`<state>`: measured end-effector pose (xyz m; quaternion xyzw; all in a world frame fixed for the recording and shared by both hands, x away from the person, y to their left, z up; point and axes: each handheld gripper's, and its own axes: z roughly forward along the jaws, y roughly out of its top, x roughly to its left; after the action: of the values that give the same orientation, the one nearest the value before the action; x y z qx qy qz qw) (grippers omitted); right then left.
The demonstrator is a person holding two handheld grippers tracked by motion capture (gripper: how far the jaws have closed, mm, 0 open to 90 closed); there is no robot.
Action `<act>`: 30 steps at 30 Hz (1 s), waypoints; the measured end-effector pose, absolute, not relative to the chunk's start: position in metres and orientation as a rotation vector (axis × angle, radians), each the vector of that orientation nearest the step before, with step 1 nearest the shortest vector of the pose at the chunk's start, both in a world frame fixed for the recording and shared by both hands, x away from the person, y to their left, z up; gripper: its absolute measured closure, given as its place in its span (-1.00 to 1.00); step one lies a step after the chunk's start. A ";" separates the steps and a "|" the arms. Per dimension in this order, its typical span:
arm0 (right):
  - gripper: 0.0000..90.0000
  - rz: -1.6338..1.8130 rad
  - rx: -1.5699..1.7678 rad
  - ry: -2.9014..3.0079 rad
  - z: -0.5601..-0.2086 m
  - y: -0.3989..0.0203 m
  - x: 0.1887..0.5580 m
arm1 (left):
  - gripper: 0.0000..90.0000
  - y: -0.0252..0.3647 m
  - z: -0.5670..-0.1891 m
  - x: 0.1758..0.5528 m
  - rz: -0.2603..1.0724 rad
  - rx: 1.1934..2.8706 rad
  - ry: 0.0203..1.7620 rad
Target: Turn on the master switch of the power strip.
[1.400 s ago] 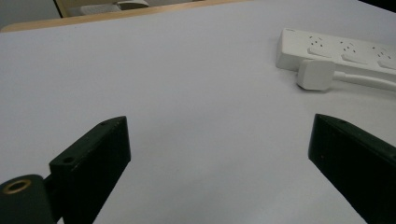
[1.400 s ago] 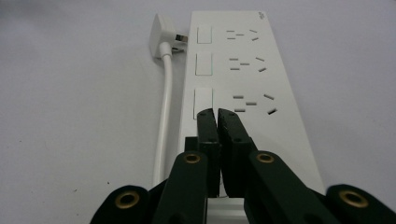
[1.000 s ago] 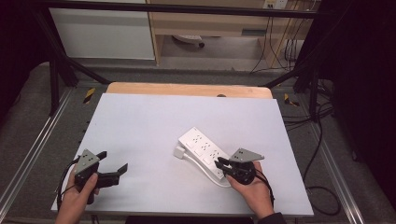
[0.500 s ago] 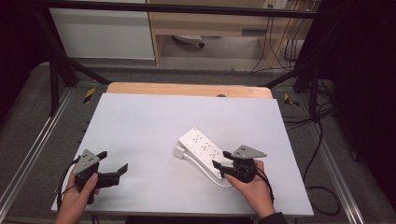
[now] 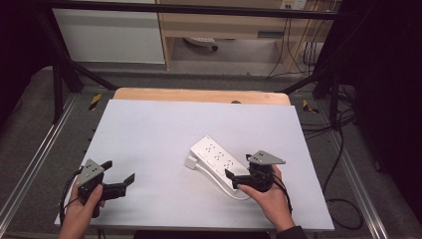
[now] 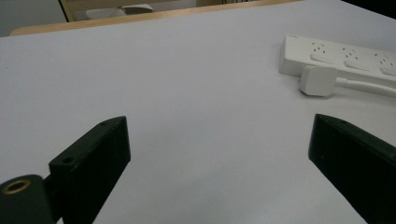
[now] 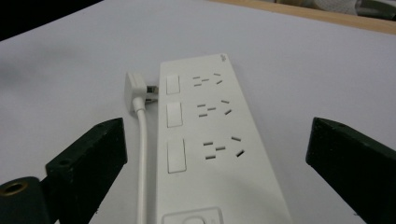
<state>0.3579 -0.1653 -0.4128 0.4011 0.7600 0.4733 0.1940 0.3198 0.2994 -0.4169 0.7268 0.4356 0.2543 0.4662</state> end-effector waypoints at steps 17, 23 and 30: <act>-0.92 1.345 1.109 2.044 -0.398 -0.172 0.354 | -0.87 0.299 -0.418 0.320 0.615 1.784 1.074; -0.92 1.343 1.111 2.022 -0.393 -0.185 0.353 | -0.87 0.298 -0.418 0.320 0.613 1.789 1.070; -0.90 1.336 1.133 1.984 -0.389 -0.206 0.350 | -0.87 0.299 -0.418 0.320 0.612 1.788 1.072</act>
<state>0.3498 -0.2063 -0.3887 0.4149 0.7269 0.4894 0.2449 0.3196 0.2985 -0.4177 0.7283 0.4365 0.2494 0.4657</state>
